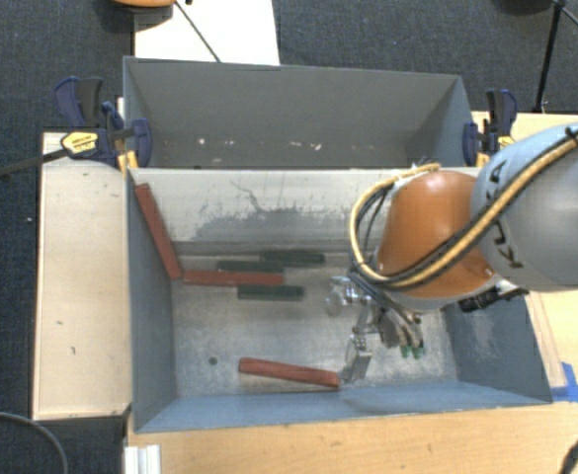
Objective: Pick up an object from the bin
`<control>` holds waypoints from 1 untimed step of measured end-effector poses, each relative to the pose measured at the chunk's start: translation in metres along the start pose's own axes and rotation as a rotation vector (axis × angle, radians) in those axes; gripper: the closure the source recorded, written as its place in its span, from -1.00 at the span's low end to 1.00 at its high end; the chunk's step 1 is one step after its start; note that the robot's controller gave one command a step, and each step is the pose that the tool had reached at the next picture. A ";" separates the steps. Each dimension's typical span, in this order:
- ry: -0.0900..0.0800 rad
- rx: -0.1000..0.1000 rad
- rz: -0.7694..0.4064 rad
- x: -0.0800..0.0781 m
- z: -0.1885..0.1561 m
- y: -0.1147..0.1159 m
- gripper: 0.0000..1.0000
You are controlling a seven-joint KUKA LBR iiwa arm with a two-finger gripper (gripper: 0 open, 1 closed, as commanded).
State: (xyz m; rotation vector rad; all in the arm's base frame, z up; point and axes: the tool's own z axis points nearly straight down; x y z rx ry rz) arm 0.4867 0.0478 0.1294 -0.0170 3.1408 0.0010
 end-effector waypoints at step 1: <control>0.004 0.000 -0.014 -0.008 -0.037 -0.019 -1.00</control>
Offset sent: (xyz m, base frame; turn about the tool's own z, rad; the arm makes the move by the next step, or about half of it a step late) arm -0.0061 0.0481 -0.0594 -0.3878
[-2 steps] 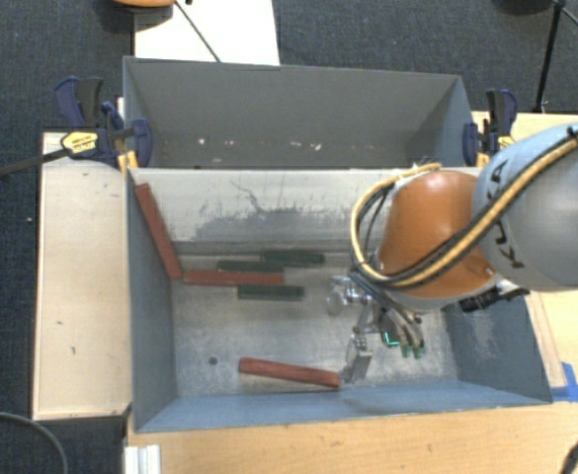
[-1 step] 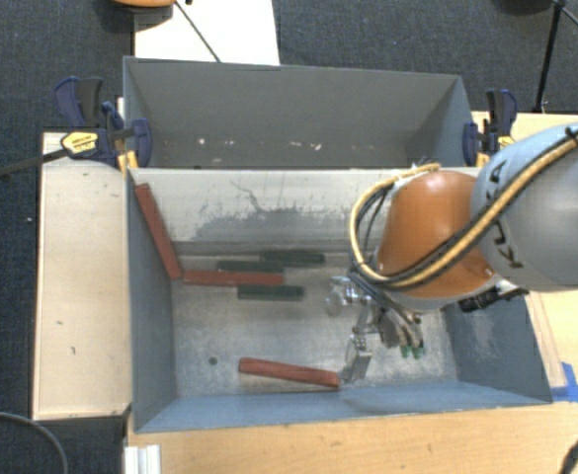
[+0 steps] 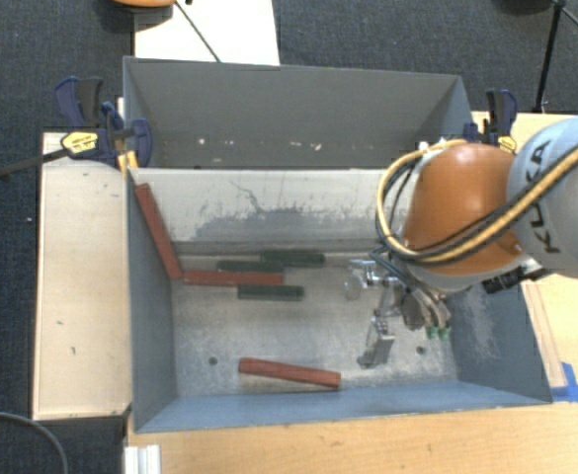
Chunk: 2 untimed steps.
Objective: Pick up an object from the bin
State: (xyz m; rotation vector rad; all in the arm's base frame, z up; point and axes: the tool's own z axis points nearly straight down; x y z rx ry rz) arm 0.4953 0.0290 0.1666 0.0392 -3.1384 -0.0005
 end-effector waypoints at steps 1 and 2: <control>-0.020 0.002 -0.116 -0.001 0.014 0.019 -1.00; -0.005 0.000 -0.242 0.008 0.056 0.026 -1.00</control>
Offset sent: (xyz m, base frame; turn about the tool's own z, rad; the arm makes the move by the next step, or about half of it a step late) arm -0.0168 0.0250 -0.0964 -0.0647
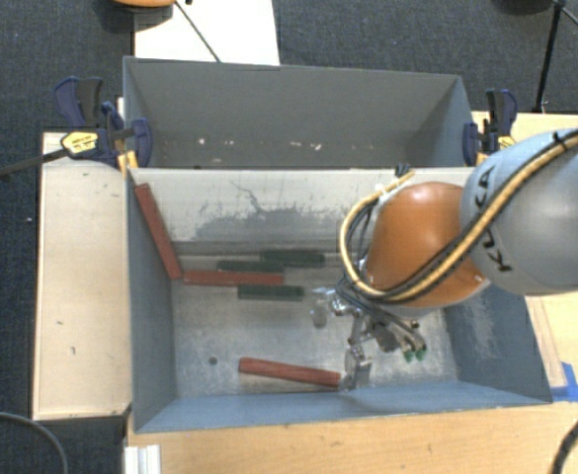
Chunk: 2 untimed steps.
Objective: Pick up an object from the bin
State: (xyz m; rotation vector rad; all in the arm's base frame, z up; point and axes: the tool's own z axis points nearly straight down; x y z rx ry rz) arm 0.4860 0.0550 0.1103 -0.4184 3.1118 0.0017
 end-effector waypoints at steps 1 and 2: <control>0.000 0.001 0.045 0.001 0.008 0.000 -1.00; 0.001 0.000 0.197 -0.014 0.018 0.017 -1.00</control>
Offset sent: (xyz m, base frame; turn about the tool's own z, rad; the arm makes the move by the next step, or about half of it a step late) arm 0.0291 0.0520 -0.0243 -0.1674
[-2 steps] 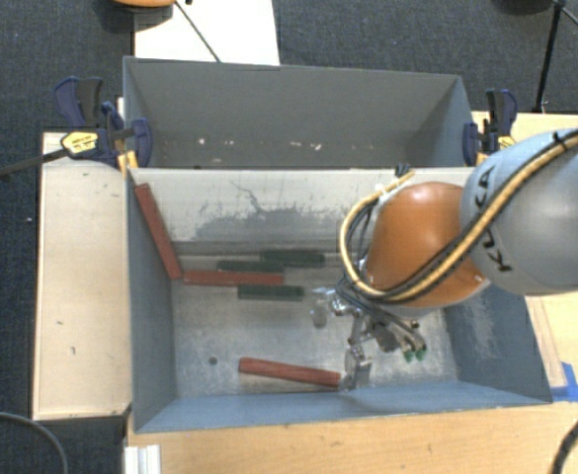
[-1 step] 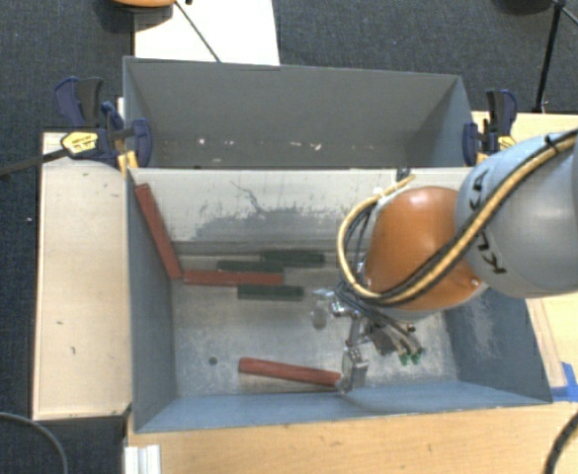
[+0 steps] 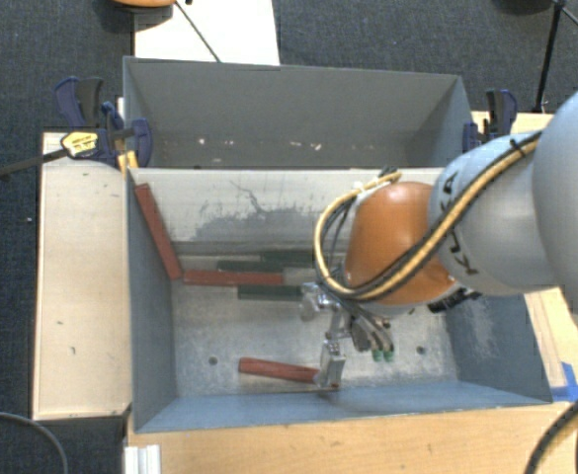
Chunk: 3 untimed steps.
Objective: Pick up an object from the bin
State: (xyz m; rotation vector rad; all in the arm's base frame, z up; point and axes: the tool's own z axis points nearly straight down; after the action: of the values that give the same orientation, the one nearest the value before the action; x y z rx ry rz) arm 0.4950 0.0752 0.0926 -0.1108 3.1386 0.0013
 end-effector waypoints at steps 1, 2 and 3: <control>-0.001 -0.001 -0.164 0.007 0.010 -0.002 -1.00; 0.000 0.001 -0.039 0.008 -0.002 0.045 -1.00; 0.001 0.000 -0.305 0.013 0.022 -0.021 1.00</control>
Offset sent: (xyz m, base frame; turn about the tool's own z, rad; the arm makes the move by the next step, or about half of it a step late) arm -0.0130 0.0608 0.0076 -0.0256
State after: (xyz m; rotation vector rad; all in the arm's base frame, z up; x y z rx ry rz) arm 0.4837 0.0529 0.0703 -0.5869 3.0859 0.0006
